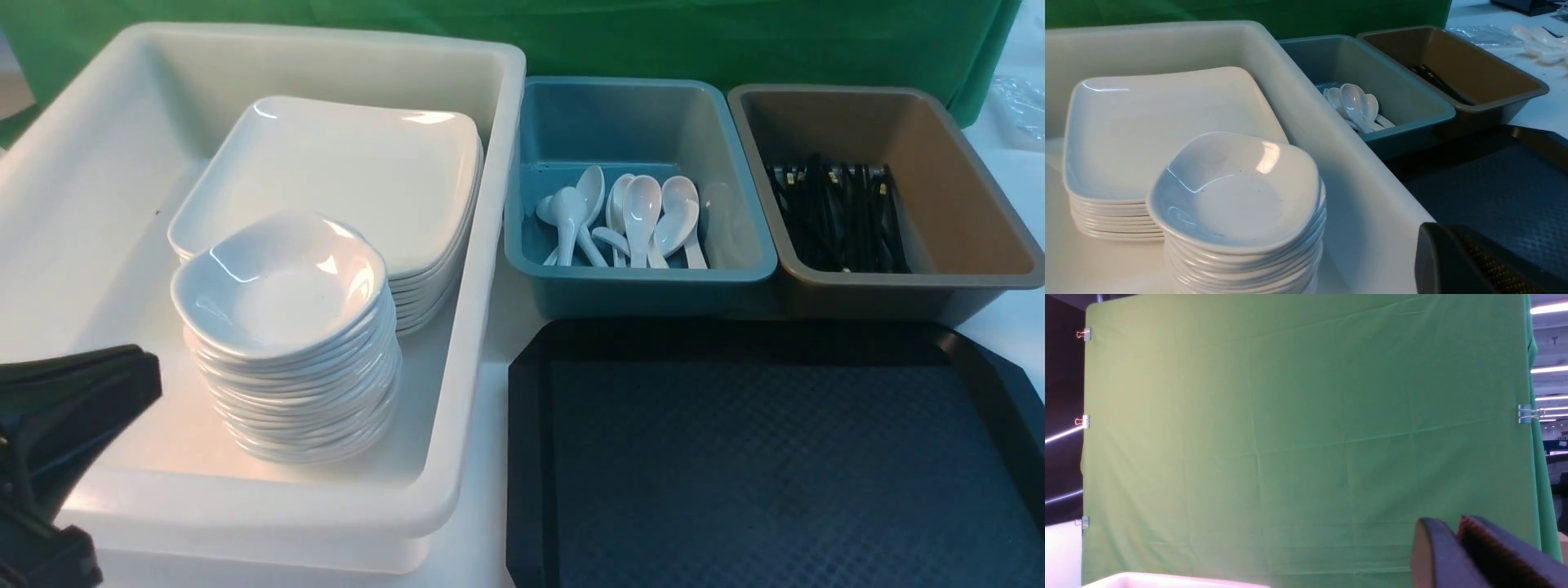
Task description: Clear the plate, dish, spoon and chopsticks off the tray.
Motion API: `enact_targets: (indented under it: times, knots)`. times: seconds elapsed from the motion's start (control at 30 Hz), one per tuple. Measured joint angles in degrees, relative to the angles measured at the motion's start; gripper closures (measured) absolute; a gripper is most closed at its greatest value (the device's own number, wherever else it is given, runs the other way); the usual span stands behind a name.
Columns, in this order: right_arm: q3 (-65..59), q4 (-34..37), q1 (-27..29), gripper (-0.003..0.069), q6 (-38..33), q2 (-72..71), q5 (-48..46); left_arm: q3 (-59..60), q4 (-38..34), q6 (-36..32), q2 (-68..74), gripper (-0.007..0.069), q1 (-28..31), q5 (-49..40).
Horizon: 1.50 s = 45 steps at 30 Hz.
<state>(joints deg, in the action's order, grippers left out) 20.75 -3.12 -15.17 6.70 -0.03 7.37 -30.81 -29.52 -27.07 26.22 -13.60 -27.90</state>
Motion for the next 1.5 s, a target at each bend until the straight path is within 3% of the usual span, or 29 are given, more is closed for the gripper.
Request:
enact_targets:
  times: [0.17,0.47,0.83,1.03,1.5]
  knots:
    - [0.0,0.0,0.0,0.0526,0.0,0.0,0.0,0.18,5.55,1.98,-0.2,0.0616,0.0,6.33]
    - [0.0,0.0,0.0,0.0505,0.0,0.0,0.0,0.85,24.28,20.31,-5.76,0.0616,1.84,7.41]
    - [0.0,0.0,0.0,0.0492,0.0,0.0,0.0,22.22,25.06,23.13,-23.71,0.0616,16.97,17.32]
    - [0.0,0.0,0.0,0.0482,0.0,0.0,0.0,30.97,25.11,23.84,-26.22,0.0616,17.56,17.41]
    - [0.0,0.0,0.0,0.0463,0.0,0.0,0.0,31.21,27.01,23.92,-26.28,0.0616,14.19,14.07]
